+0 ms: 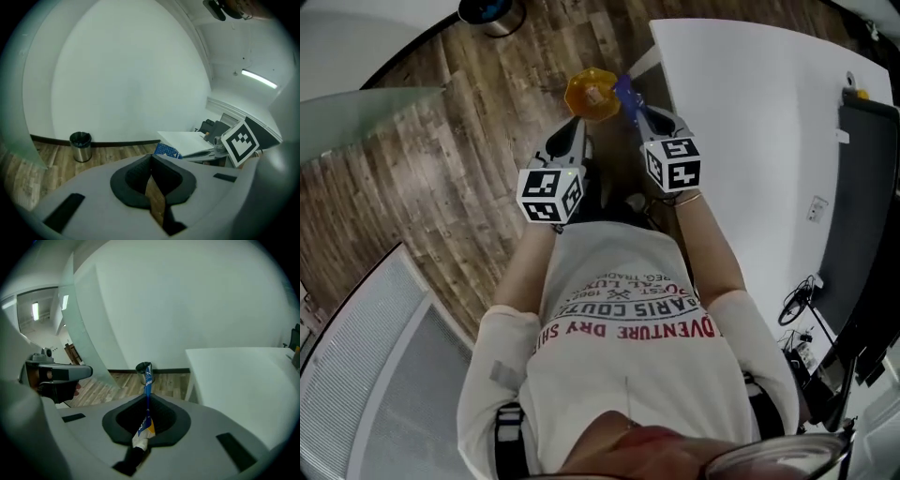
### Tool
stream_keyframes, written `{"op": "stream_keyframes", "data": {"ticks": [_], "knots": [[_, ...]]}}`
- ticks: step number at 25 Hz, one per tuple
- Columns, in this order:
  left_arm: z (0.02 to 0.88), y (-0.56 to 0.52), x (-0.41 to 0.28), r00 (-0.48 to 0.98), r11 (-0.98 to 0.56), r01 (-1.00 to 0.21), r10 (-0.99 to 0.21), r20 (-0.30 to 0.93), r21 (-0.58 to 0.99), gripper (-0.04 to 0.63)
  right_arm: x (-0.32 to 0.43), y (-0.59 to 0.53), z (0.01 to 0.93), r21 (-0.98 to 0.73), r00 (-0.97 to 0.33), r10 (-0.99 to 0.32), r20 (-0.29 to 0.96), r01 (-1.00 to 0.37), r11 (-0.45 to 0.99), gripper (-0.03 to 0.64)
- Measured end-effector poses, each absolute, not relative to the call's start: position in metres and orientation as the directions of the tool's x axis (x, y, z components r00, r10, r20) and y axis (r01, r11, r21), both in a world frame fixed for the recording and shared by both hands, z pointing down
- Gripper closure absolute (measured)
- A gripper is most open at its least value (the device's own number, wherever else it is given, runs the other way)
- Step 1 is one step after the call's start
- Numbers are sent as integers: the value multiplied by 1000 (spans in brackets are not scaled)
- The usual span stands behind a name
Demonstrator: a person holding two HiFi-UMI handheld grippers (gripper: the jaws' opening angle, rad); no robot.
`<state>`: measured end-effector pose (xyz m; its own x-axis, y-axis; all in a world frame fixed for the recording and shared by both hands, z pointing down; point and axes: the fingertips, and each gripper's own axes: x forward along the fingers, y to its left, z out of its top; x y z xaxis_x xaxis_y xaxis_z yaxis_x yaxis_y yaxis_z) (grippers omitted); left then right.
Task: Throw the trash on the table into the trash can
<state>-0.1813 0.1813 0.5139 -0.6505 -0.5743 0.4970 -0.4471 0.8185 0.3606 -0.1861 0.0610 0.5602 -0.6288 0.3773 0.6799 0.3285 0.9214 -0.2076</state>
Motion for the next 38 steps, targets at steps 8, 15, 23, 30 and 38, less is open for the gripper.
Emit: {"op": "stream_keyframes", "data": {"ticks": [8,15,23,30,38], "knots": [[635,267,-238,-612,867,-308,-495,617,391,572,-249,143,724,-240,-437,387,812,355,904,581],[766,278,-246,-565,874,-229,-478,672,429,572,-257,142,884,-242,-327,333,884,288,926,580],[874,275,-234,-530,880,-167,-461,712,445,572,-244,137,1003,-177,-300,275,913,316,932,580],[882,279,-224,-511,883,-178,-461,726,435,572,-247,131,1030,-149,-299,228,927,264,953,414],[841,284,-229,-558,895,-126,-420,716,427,572,-255,138,970,-164,-369,257,893,265,950,416]]}}
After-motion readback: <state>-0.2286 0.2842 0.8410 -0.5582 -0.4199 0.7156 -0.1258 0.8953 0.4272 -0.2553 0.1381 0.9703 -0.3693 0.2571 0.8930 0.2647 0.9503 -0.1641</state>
